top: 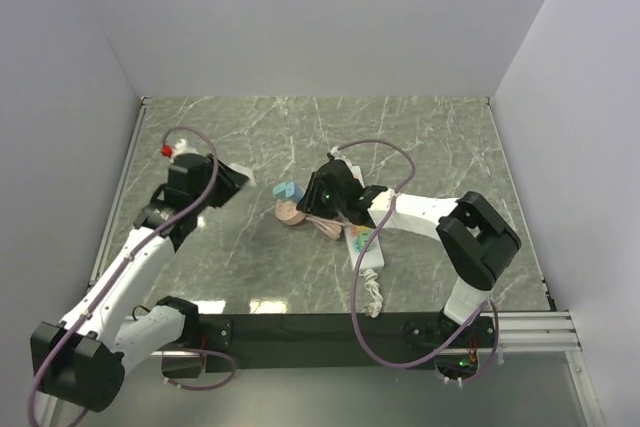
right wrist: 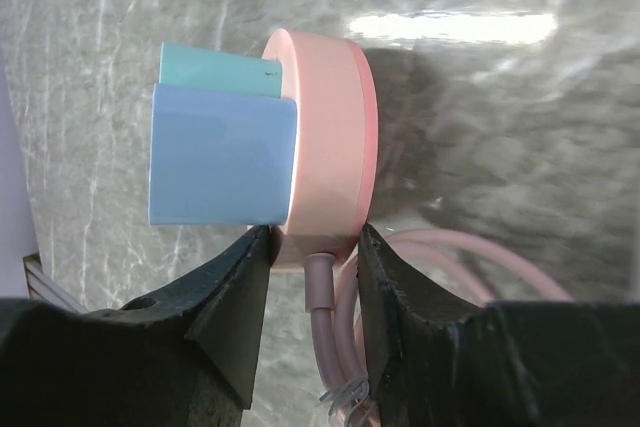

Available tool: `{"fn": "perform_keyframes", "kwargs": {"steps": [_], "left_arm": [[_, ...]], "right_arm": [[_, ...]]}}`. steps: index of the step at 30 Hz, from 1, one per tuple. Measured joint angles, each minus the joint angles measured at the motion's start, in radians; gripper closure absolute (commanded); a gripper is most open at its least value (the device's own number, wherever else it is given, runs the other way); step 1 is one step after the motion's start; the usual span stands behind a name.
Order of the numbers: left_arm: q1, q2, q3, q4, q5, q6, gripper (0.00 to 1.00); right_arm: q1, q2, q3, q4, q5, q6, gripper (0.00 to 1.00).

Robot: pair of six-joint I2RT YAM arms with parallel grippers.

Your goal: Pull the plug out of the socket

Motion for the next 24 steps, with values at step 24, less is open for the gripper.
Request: {"fn": "perform_keyframes", "kwargs": {"steps": [24], "left_arm": [[0.677,0.926,0.290,0.489,0.328,0.092,1.00]], "right_arm": [[-0.044,-0.171,-0.084,-0.112,-0.201,-0.045,1.00]]}}
